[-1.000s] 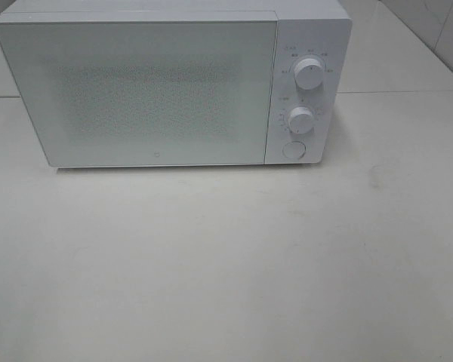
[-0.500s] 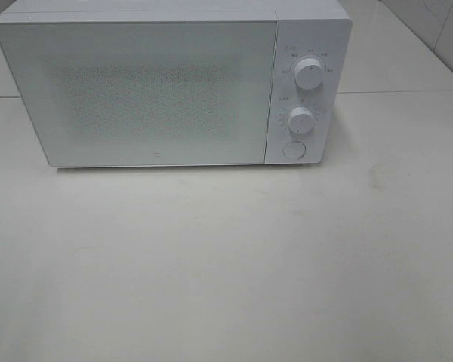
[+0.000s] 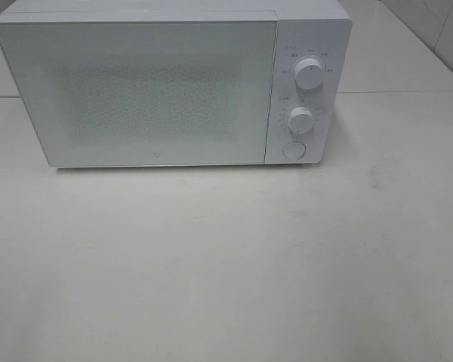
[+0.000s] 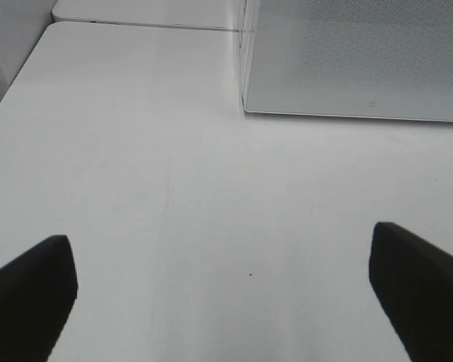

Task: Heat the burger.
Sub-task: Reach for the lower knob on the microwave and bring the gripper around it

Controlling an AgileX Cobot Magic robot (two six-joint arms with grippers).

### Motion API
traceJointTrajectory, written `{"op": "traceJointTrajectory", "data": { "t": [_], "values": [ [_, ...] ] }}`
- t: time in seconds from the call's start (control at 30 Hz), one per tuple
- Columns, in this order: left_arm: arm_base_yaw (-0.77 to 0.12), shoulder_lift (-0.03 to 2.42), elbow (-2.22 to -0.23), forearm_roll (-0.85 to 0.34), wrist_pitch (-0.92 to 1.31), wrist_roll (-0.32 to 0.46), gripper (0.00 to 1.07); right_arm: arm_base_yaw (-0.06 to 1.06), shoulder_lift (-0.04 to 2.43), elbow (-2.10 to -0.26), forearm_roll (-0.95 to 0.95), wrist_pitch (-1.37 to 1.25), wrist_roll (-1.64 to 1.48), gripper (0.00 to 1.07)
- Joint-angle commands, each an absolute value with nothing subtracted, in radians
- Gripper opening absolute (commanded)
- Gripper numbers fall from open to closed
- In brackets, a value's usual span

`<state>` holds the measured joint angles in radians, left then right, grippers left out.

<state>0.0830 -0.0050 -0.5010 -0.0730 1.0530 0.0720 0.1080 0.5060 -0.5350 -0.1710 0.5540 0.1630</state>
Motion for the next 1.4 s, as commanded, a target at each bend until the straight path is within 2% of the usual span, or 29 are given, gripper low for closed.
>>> {"op": "traceJointTrajectory", "data": {
  "t": [0.03, 0.87, 1.07, 1.4],
  "values": [
    [0.084, -0.030, -0.497, -0.079, 1.038, 0.066, 0.98, 0.101, 0.566, -0.546, -0.174, 0.453, 0.161, 0.75],
    [0.084, -0.030, -0.497, -0.079, 1.038, 0.066, 0.98, 0.101, 0.866, -0.540, -0.199, 0.049, 0.170, 0.75],
    [0.084, -0.030, -0.497, -0.079, 1.038, 0.066, 0.98, 0.101, 0.877, -0.410, -0.195, -0.271, 0.163, 0.75],
    [0.084, -0.030, -0.497, -0.079, 1.038, 0.066, 0.98, 0.101, 0.898, -0.288, -0.019, -0.470, 0.000, 0.75]
  ]
}}
